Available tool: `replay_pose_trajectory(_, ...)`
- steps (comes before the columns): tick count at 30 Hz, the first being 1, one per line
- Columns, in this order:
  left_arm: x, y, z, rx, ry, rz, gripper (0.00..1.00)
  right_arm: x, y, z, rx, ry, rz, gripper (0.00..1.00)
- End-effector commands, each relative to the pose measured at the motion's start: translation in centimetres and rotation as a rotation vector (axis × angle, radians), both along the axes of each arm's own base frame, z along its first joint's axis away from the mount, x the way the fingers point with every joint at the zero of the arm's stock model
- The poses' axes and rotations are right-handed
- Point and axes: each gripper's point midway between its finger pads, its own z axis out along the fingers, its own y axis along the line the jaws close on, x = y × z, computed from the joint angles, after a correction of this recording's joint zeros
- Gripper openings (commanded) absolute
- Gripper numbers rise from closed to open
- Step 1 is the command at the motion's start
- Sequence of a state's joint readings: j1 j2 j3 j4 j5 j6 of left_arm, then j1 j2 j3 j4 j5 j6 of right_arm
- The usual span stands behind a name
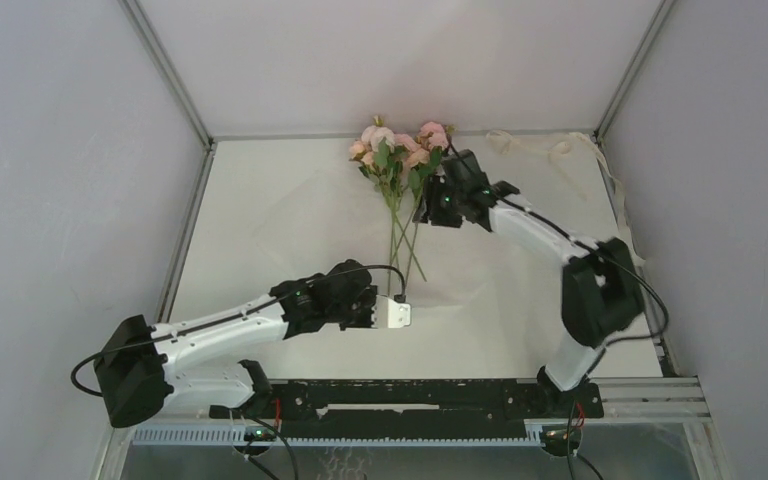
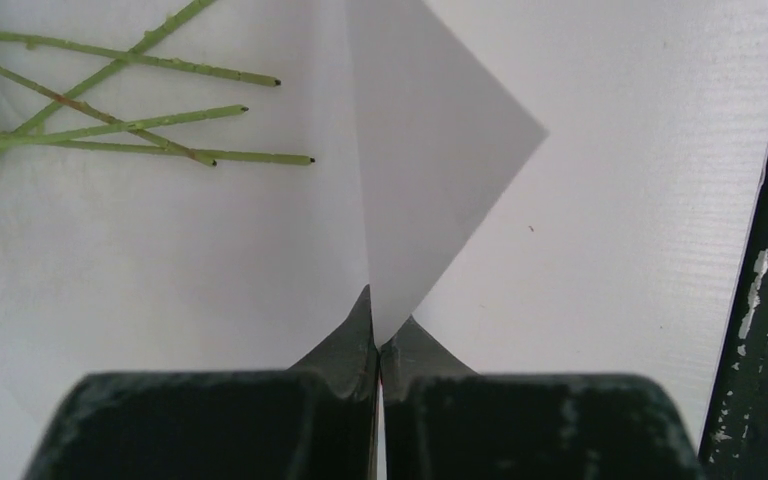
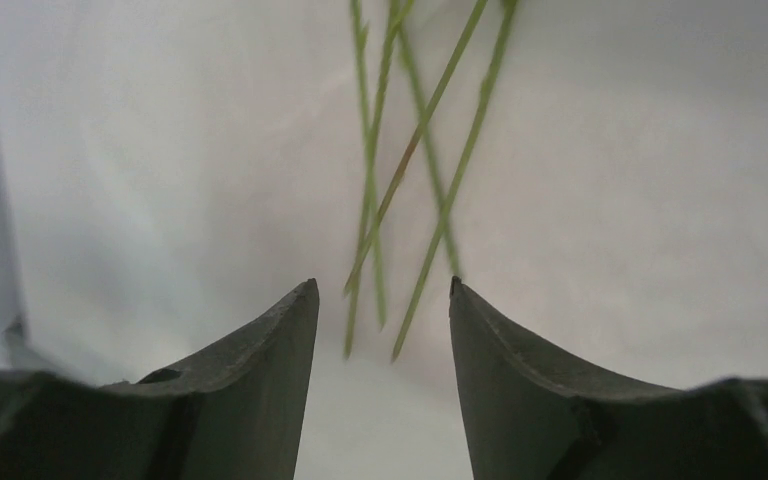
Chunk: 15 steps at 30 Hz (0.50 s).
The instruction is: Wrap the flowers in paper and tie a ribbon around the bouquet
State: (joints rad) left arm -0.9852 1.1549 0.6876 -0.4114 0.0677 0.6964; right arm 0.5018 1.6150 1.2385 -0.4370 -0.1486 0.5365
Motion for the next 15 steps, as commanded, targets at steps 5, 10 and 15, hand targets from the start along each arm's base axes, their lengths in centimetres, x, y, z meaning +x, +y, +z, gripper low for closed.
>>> replay_pose_trajectory(5,0.6,-1.8,2.0,-0.006,0.100,0.055,0.00,6.4,-1.5,-7.1,-0.263,0.088,0.024,0.49)
replay_pose_trajectory(10,4.0,-3.0,3.6,-0.072,0.178,0.135,0.00,5.8,0.1,-6.4,-0.097,0.091,0.135,0.48)
replay_pose_trajectory(15,8.1,-2.5,2.7,-0.068,0.330,0.223,0.00,4.7,-2.8,-4.3,0.099,0.086,0.112,0.51)
